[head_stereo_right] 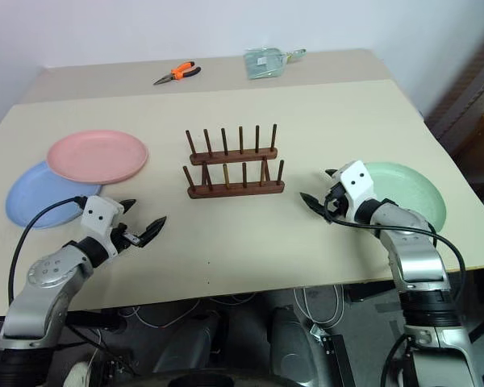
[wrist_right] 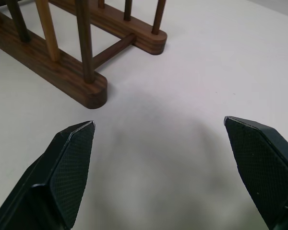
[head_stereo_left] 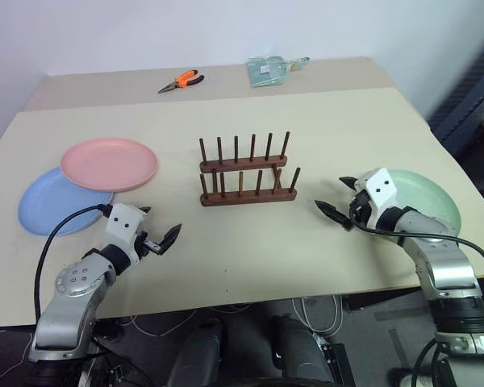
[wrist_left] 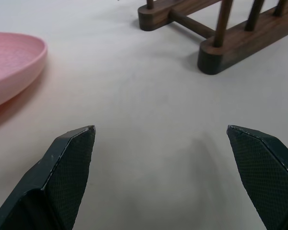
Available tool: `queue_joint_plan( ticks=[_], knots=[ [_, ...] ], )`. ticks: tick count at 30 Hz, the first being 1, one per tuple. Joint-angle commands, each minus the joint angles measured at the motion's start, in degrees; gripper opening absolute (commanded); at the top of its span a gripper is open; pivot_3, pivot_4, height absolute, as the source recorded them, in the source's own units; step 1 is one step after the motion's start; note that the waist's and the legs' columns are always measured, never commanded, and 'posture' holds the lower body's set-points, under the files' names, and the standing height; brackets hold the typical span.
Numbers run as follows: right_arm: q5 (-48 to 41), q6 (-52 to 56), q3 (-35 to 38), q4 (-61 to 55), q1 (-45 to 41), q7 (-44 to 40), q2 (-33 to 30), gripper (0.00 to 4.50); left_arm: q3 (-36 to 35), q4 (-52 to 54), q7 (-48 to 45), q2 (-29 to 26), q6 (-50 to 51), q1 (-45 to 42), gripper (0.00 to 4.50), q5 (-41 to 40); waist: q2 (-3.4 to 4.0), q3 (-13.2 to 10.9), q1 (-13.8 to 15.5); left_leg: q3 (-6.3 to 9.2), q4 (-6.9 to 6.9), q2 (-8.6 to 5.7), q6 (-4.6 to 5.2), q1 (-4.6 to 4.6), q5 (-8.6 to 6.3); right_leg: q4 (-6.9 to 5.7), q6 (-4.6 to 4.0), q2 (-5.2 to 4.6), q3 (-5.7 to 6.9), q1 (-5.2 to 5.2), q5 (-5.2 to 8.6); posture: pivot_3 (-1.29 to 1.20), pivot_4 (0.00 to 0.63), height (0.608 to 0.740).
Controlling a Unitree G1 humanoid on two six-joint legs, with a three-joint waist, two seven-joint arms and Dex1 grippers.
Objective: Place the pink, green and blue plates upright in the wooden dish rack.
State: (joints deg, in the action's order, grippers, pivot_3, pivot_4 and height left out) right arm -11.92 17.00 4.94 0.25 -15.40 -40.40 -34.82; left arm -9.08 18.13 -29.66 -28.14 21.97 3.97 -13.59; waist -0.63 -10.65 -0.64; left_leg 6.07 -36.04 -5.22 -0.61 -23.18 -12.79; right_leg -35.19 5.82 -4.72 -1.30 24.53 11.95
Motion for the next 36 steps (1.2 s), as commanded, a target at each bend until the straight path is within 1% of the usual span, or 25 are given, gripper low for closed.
queue_joint_plan(
  ticks=[1,6,9,11,14,17,18,21,24,26,27,29,31,33,34,35,36],
  knots=[
    [0.6,-1.9,-0.3,0.7,-2.4,0.0,0.1,4.4,0.3,0.7,0.4,-0.2,-1.4,-0.4,4.5,0.7,0.0,0.0,0.0,0.0,0.0,0.0,0.0,0.0,0.0,0.0,0.0,0.0,0.0,0.0,0.0,0.0,0.15,0.738],
    [0.9,-2.8,-1.4,2.9,-4.2,-0.6,0.7,4.4,1.1,0.1,0.1,-0.1,-2.1,-1.0,4.5,1.1,0.0,0.0,0.0,0.0,0.0,0.0,0.0,0.0,0.0,0.0,0.02,0.0,0.0,0.0,-0.01,0.0,0.15,0.738],
    [-0.4,-1.2,-1.5,3.7,-5.1,-1.8,1.0,4.46,2.2,-1.1,-3.1,-0.8,-2.7,-2.1,4.5,-0.4,0.0,0.0,0.0,0.0,0.0,0.0,0.0,0.0,0.0,0.0,0.07,0.01,0.0,0.0,-0.04,0.0,0.15,0.738],
    [-0.2,-1.3,-1.8,4.1,-5.4,-2.0,1.3,4.46,4.1,-3.6,-6.2,-1.4,-2.4,-4.6,4.5,-0.8,0.0,0.0,0.0,0.0,-0.01,0.0,0.0,0.0,0.0,0.0,0.06,0.01,0.01,0.0,-0.04,0.0,0.15,0.738],
    [1.1,-2.4,-1.8,3.8,-5.3,-0.1,2.0,4.46,8.1,-9.3,-11.1,-2.4,-2.8,-10.0,4.5,0.3,0.0,0.0,0.1,0.0,-0.02,-0.01,0.0,0.0,0.0,-0.01,0.07,0.01,0.02,0.0,-0.04,0.0,0.15,0.738],
    [2.3,-2.8,-1.8,1.9,-3.3,1.8,2.4,4.46,12.3,-19.2,-15.0,-1.7,-5.5,-18.8,4.5,2.4,0.0,0.0,0.2,-0.01,-0.02,-0.04,0.0,0.0,0.0,-0.01,0.18,0.01,0.02,0.0,-0.1,0.0,0.15,0.738],
    [2.4,-2.5,-1.4,0.2,-1.9,2.6,2.5,4.46,14.6,-24.1,-17.3,-0.9,-7.3,-23.2,4.5,3.6,-0.01,0.0,0.2,0.02,-0.02,-0.04,0.0,0.0,0.0,-0.02,0.18,0.01,0.05,0.0,-0.11,0.0,0.15,0.738],
    [2.3,-1.3,-0.3,-4.2,1.7,4.9,2.9,4.46,17.7,-35.6,-20.4,1.4,-10.9,-31.7,4.5,5.4,-0.01,0.0,0.8,0.04,-0.04,-0.07,-0.01,-0.01,0.01,-0.04,0.19,0.0,0.08,-0.01,-0.11,0.0,0.15,0.738],
    [2.2,0.2,1.2,-8.7,5.7,7.2,2.9,4.46,19.5,-45.7,-22.6,3.6,-14.9,-37.7,4.5,7.3,-0.01,0.0,0.8,-0.01,-0.04,-0.08,0.01,-0.01,-0.01,-0.02,0.2,-0.02,0.03,0.0,-0.12,0.0,0.15,0.738],
    [2.1,1.1,1.9,-11.7,8.2,8.7,2.9,4.46,20.1,-49.5,-24.8,4.5,-16.7,-39.6,4.5,7.5,0.0,0.0,0.9,-0.01,-0.05,-0.07,0.01,0.0,-0.01,-0.04,0.21,-0.01,0.03,0.01,-0.12,0.0,0.15,0.738],
    [2.0,1.6,2.5,-12.7,9.2,9.2,2.8,4.49,20.5,-50.8,-25.8,5.0,-17.3,-40.4,4.25,7.6,0.0,0.0,0.9,0.0,-0.04,-0.07,0.01,0.0,-0.01,-0.05,0.21,-0.01,0.03,0.01,-0.12,0.0,0.15,0.738],
    [1.8,2.3,3.5,-14.2,10.9,10.1,2.6,4.5,21.0,-52.2,-27.5,5.5,-18.3,-40.9,3.62,7.9,0.0,0.0,1.0,0.0,-0.06,-0.07,0.01,0.01,-0.01,-0.05,0.21,-0.01,0.03,0.0,-0.12,0.0,0.15,0.738],
    [1.7,2.9,3.9,-15.6,11.9,10.6,2.6,4.5,21.3,-52.1,-29.1,5.1,-19.2,-40.4,2.71,8.2,0.0,0.0,1.0,0.0,-0.08,-0.07,0.02,0.01,-0.01,-0.05,0.21,-0.01,0.03,-0.03,-0.12,0.0,0.15,0.738],
    [1.7,3.0,4.1,-15.7,12.1,10.7,2.4,4.5,21.4,-51.3,-30.0,4.9,-19.9,-39.6,1.6,8.4,0.0,0.0,0.9,0.01,-0.08,-0.06,0.02,0.01,-0.01,-0.05,0.21,-0.01,0.03,-0.03,-0.12,0.0,0.15,0.738],
    [1.8,3.1,4.1,-15.3,11.9,10.8,2.3,4.5,21.4,-50.4,-30.5,4.8,-20.1,-39.1,1.13,8.3,0.01,0.0,0.9,0.0,-0.08,-0.06,0.02,0.02,-0.01,-0.05,0.21,0.0,0.03,-0.03,-0.12,0.0,0.15,0.738],
    [1.9,3.1,4.1,-15.0,11.6,10.8,2.2,4.5,21.5,-49.2,-31.1,4.7,-20.2,-38.5,0.77,8.1,0.01,0.0,0.8,0.0,-0.08,-0.06,0.02,0.03,-0.01,-0.06,0.21,0.0,0.02,-0.03,-0.12,0.0,0.15,0.738],
    [2.0,3.1,4.1,-14.6,11.3,10.7,2.1,4.5,21.7,-47.4,-31.8,4.5,-20.4,-37.7,0.78,7.9,0.02,0.0,0.8,0.0,-0.07,-0.05,0.02,0.04,-0.01,-0.06,0.21,0.0,0.02,-0.03,-0.12,0.0,0.15,0.738]
  ],
)
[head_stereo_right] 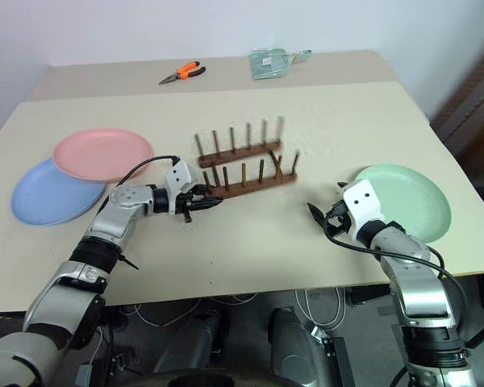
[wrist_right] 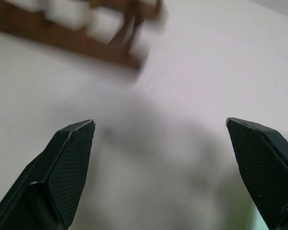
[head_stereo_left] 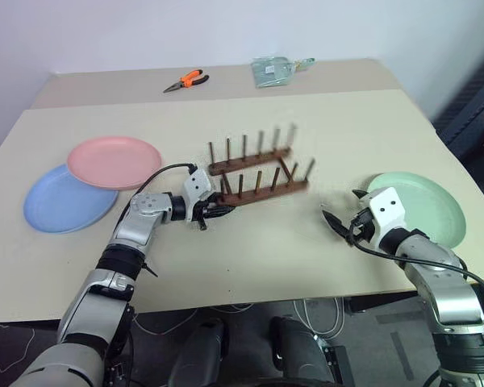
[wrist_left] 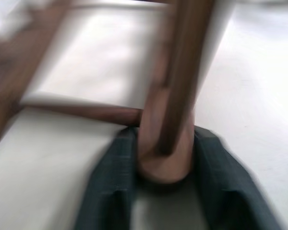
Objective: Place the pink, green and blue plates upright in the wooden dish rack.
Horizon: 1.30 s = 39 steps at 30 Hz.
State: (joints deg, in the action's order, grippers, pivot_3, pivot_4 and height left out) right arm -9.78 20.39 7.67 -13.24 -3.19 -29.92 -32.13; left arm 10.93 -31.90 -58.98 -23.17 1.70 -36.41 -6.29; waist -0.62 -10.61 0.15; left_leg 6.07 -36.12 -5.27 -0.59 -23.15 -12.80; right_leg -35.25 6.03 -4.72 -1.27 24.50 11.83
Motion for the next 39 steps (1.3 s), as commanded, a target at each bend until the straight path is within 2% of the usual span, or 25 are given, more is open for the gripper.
queue_joint_plan(
  ticks=[1,7,10,12,13,17,20,23,25,27,28,32,35,39],
  knots=[
    [-0.1,-0.3,1.4,-0.9,-1.2,0.3,-0.7,4.5,1.9,4.6,-3.1,-0.7,-0.2,3.6,0.78,0.4,0.01,0.0,-0.1,0.0,0.01,0.0,0.0,0.0,0.0,0.0,0.0,0.0,0.0,0.0,0.0,0.0,0.15,0.738],
    [0.6,-1.5,2.7,2.2,-2.5,0.3,-2.4,4.5,5.1,20.2,-8.6,-2.1,2.8,10.1,0.78,-1.7,0.02,0.0,0.1,0.0,0.01,0.0,0.01,-0.01,-0.01,0.01,-0.01,-0.02,-0.01,0.0,0.01,0.0,0.15,0.738],
    [0.8,-2.0,3.2,3.0,-2.2,0.2,-3.0,4.5,6.0,22.7,-9.8,-3.0,3.8,11.1,0.78,-1.2,0.02,0.0,0.4,0.0,0.01,-0.01,0.02,-0.03,-0.01,0.04,-0.01,-0.03,-0.01,0.0,0.01,0.0,0.15,0.738],
    [0.9,-2.3,3.3,3.3,-2.0,0.1,-3.2,4.5,6.3,22.4,-9.3,-3.4,4.4,10.8,1.84,-0.3,0.02,0.0,0.4,0.0,0.0,-0.01,0.02,-0.03,-0.01,0.03,-0.02,-0.03,-0.01,0.0,0.01,0.0,0.15,0.738],
    [1.0,-2.3,3.4,3.3,-1.8,0.2,-3.4,4.5,6.2,21.4,-8.6,-3.6,4.4,10.6,2.17,0.4,0.02,0.0,0.4,0.0,0.0,-0.01,0.02,-0.02,-0.01,0.03,-0.02,-0.02,-0.01,-0.01,0.01,0.0,0.15,0.738],
    [1.7,-2.1,5.3,3.6,0.4,-0.5,-5.8,4.5,3.3,19.8,-4.2,-6.1,5.7,11.5,4.12,1.9,0.02,0.0,0.3,0.0,0.0,0.0,0.02,-0.01,-0.01,0.02,-0.01,-0.01,-0.01,0.0,0.01,0.0,0.15,0.738],
    [0.2,-2.3,8.8,2.7,4.2,-3.7,-8.8,3.62,0.2,24.2,-3.9,-10.4,9.7,15.9,4.18,-0.3,0.03,0.0,-0.2,0.0,0.03,0.02,0.02,0.0,-0.01,0.02,-0.01,0.0,-0.01,0.0,0.01,0.0,0.15,0.738],
    [-2.4,-1.1,10.8,-0.2,9.1,-8.9,-11.9,2.09,-1.5,33.9,-5.2,-14.1,15.6,22.2,3.15,-4.8,0.14,0.1,-1.1,0.0,0.09,0.1,0.04,0.06,-0.03,0.0,-0.02,0.03,-0.02,-0.01,0.02,0.0,0.15,0.738],
    [-4.6,0.6,11.1,-3.2,12.0,-12.8,-13.7,1.07,-0.8,39.9,-6.0,-15.6,19.1,25.5,2.22,-6.9,0.22,0.1,-1.2,-0.01,0.11,0.14,0.05,0.11,-0.03,0.0,-0.04,0.01,-0.04,-0.05,0.04,0.0,0.15,0.738],
    [-7.8,3.3,10.8,-6.7,13.9,-16.2,-14.9,0.01,0.3,44.1,-5.6,-15.6,22.5,26.9,1.05,-8.6,0.32,0.2,-1.1,-0.01,0.08,0.16,0.05,0.14,-0.04,0.0,-0.2,-0.01,-0.05,-0.1,0.15,0.0,0.15,0.738],
    [-9.6,5.1,10.1,-8.9,14.5,-17.6,-15.3,0.0,0.8,45.7,-4.6,-14.6,24.7,27.0,0.64,-9.4,0.34,0.2,-0.9,-0.01,0.04,0.16,0.06,0.13,-0.04,0.01,-0.2,-0.01,-0.04,-0.14,0.15,0.0,0.15,0.738],
    [-11.4,8.5,7.1,-13.6,15.5,-19.9,-15.9,0.0,3.1,48.1,-1.7,-11.2,29.3,26.0,0.64,-10.4,0.31,0.2,-0.6,0.0,-0.03,0.14,0.06,0.08,-0.05,0.06,0.02,-0.02,-0.01,-0.19,0.31,0.0,0.15,0.738],
    [-8.3,9.5,0.6,-13.0,12.1,-17.4,-14.1,0.0,6.4,46.9,2.0,-6.6,30.2,24.6,0.64,-8.4,0.3,0.2,-0.1,0.01,-0.05,0.07,0.08,0.06,-0.06,0.1,-0.05,-0.05,0.0,-0.19,0.27,0.0,0.15,0.738],
    [-3.9,8.6,-5.0,-10.4,8.8,-13.8,-12.2,0.0,8.3,43.2,7.6,-3.3,26.4,23.2,0.64,-3.4,0.29,0.2,0.6,-0.01,-0.07,0.05,0.07,0.02,-0.06,0.12,-0.15,-0.07,0.0,-0.18,0.2,0.0,0.15,0.738]
  ],
)
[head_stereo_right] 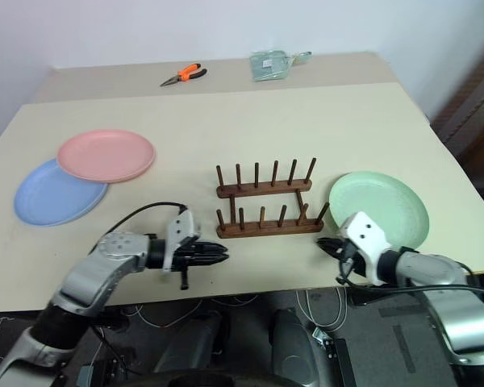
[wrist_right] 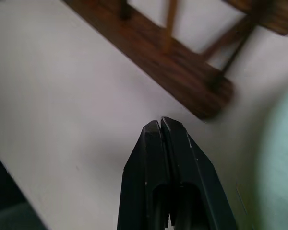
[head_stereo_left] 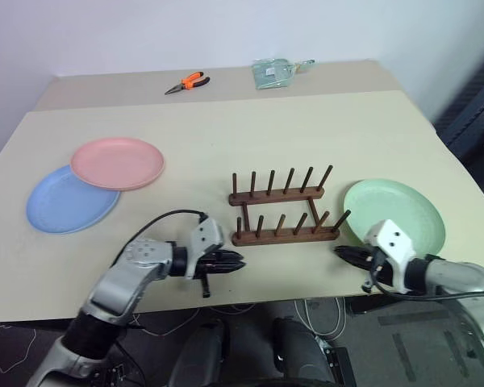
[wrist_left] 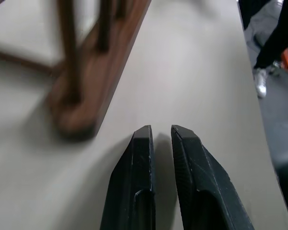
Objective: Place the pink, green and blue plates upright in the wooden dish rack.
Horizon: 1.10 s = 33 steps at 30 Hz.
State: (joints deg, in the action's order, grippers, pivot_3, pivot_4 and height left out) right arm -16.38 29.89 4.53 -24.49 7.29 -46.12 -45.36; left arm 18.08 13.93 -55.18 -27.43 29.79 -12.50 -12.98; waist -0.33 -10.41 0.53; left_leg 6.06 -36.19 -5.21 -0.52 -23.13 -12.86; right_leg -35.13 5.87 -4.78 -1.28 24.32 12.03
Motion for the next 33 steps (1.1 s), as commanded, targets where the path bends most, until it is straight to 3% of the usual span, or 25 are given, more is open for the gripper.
queue_joint_plan(
  ticks=[1,10,19,28,32,33],
  knots=[
    [4.0,-1.4,-2.8,1.9,-2.6,3.5,1.4,0.0,1.2,-3.5,5.0,1.6,-2.4,-0.9,0.64,4.0,0.0,0.0,0.2,0.0,0.0,0.0,0.0,0.0,0.0,0.0,0.0,0.01,0.0,0.0,0.0,0.0,0.15,0.738],
    [11.4,-6.4,-6.8,9.8,-10.5,9.9,5.6,0.0,-1.2,-8.0,12.3,4.5,-5.6,-1.6,0.64,5.1,-0.18,0.3,0.0,-0.01,-0.03,0.01,0.0,0.07,0.0,0.0,-0.04,0.05,-0.02,-0.04,-0.02,0.0,0.15,0.738],
    [18.1,-9.8,-10.4,23.0,-24.1,16.0,11.5,0.0,-5.6,-22.4,22.1,7.7,-11.1,-9.7,0.64,7.7,-0.17,0.3,-0.3,-0.02,0.02,0.0,-0.01,0.16,0.01,-0.07,0.15,0.11,-0.01,-0.04,-0.17,0.0,0.15,0.738],
    [19.4,-12.8,-11.3,30.5,-31.0,16.1,15.3,0.0,-6.6,-26.4,22.7,8.9,-13.7,-11.9,0.64,8.2,-0.16,0.3,-0.4,-0.02,0.06,-0.02,-0.02,0.19,0.02,-0.09,0.16,0.11,-0.01,-0.04,-0.18,0.0,0.15,0.738],
    [17.9,-11.6,-10.9,27.2,-30.1,13.1,14.7,0.0,-7.3,-24.0,22.4,7.8,-13.1,-10.4,0.64,8.0,-0.15,0.3,-0.5,-0.02,0.06,-0.02,-0.02,0.19,0.02,-0.1,0.16,0.11,-0.02,-0.04,-0.18,0.0,0.15,0.738],
    [15.9,-10.6,-10.4,24.2,-29.0,10.9,14.3,0.25,-8.1,-21.3,21.4,6.7,-12.1,-9.0,0.6,7.0,-0.15,0.3,-0.6,-0.02,0.06,-0.02,-0.02,0.19,0.02,-0.1,0.16,0.11,-0.02,-0.04,-0.18,0.0,0.15,0.738]
  ],
)
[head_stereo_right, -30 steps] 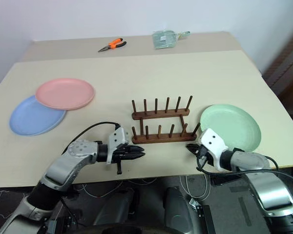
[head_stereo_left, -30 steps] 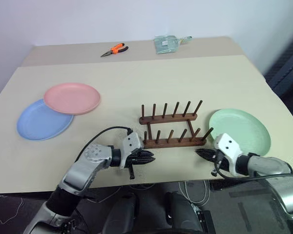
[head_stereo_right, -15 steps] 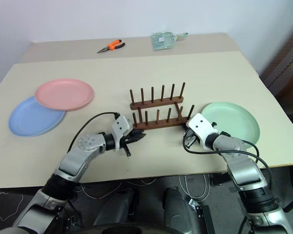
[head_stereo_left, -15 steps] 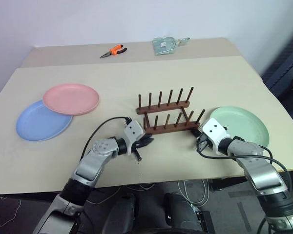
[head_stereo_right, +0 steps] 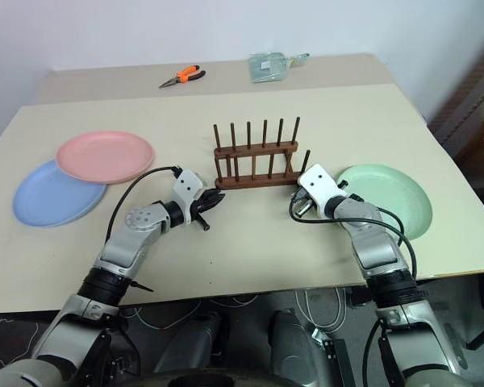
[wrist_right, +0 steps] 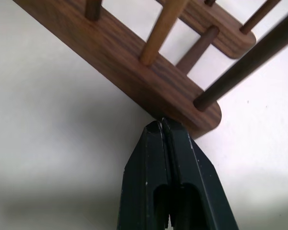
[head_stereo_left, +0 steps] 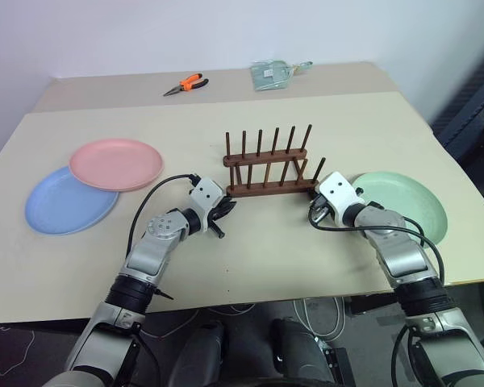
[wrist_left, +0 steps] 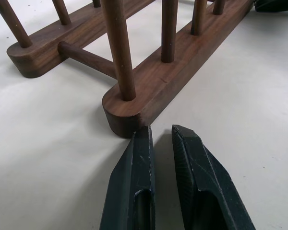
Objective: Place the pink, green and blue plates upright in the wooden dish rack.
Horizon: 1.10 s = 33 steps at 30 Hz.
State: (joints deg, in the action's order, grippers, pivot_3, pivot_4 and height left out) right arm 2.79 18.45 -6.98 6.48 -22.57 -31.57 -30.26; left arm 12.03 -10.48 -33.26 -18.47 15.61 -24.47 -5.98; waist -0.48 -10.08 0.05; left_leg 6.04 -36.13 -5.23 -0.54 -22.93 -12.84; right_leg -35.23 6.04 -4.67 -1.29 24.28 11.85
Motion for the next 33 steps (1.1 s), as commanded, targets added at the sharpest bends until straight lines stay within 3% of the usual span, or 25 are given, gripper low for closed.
queue_joint_plan(
  ticks=[1,3,7,8,14,18,27,30,33],
  knots=[
    [-5.1,1.6,1.5,-9.9,2.0,-5.6,-1.1,0.54,-3.1,5.7,-1.3,-3.2,3.1,4.2,0.85,-1.3,0.0,0.0,-0.6,0.0,0.02,0.0,0.0,-0.01,0.0,0.0,0.0,0.0,-0.01,0.02,0.0,0.0,0.15,0.738],
    [-8.6,3.3,1.7,-17.0,4.3,-9.2,-2.0,1.31,-7.8,11.5,-1.1,-4.3,6.9,6.3,1.52,-5.6,0.01,0.0,-1.1,0.02,0.09,0.06,-0.08,0.0,-0.06,-0.05,0.0,0.02,-0.02,0.08,0.0,0.0,0.15,0.738],
    [-10.9,6.0,0.9,-24.8,6.0,-11.1,-2.7,3.35,-19.8,17.6,7.6,-3.3,10.6,5.3,3.62,-10.0,0.0,-0.1,-0.8,0.08,0.01,0.09,-0.11,-0.04,-0.08,-0.1,-0.01,0.06,0.01,0.13,0.01,0.0,0.15,0.738],
    [-11.2,6.2,0.4,-25.9,5.9,-11.4,-2.5,3.36,-24.6,18.0,13.7,-2.1,11.1,2.9,4.12,-10.4,-0.02,-0.1,-0.7,0.11,-0.05,0.09,-0.12,-0.08,-0.08,-0.09,-0.01,0.06,0.03,0.13,0.01,0.0,0.15,0.738],
    [-11.2,5.8,-1.6,-25.6,4.2,-12.1,-1.6,3.36,-37.5,18.1,37.2,0.6,16.6,-4.8,4.12,-6.3,-0.15,0.0,-0.6,0.14,-0.06,0.0,-0.14,-0.12,-0.09,-0.02,0.03,-0.01,0.12,0.09,0.0,0.0,0.15,0.738],
    [-11.0,4.8,-2.4,-23.8,2.9,-12.3,-1.3,3.36,-46.4,18.7,48.6,4.2,21.7,-7.5,4.12,-8.8,-0.17,0.0,-0.6,0.12,-0.05,-0.01,-0.16,-0.12,-0.11,-0.04,0.04,0.0,0.1,0.11,0.0,0.0,0.15,0.738],
    [-9.9,2.6,-3.2,-22.1,2.3,-11.3,-0.8,3.36,-59.3,16.7,54.2,10.2,31.5,-11.4,4.12,-25.9,-0.39,-0.1,-0.5,0.15,-0.09,-0.02,-0.17,-0.14,-0.11,-0.05,0.04,0.01,0.15,0.1,0.0,0.0,0.15,0.738],
    [-9.6,2.0,-2.7,-22.0,2.1,-10.4,-0.4,3.36,-60.1,14.4,55.3,9.7,31.4,-11.8,2.88,-27.6,-0.4,-0.1,-0.7,0.15,-0.07,-0.01,-0.19,-0.13,-0.1,-0.07,0.04,0.02,0.15,0.11,0.0,0.0,0.15,0.738],
    [-10.6,2.7,-1.5,-22.3,1.7,-10.4,-0.5,3.36,-60.5,13.0,56.5,9.5,31.2,-12.3,1.26,-29.7,-0.42,-0.1,-0.7,0.15,-0.07,0.0,-0.22,-0.12,-0.08,-0.09,0.03,0.04,0.14,0.12,-0.01,0.0,0.15,0.738]
  ],
)
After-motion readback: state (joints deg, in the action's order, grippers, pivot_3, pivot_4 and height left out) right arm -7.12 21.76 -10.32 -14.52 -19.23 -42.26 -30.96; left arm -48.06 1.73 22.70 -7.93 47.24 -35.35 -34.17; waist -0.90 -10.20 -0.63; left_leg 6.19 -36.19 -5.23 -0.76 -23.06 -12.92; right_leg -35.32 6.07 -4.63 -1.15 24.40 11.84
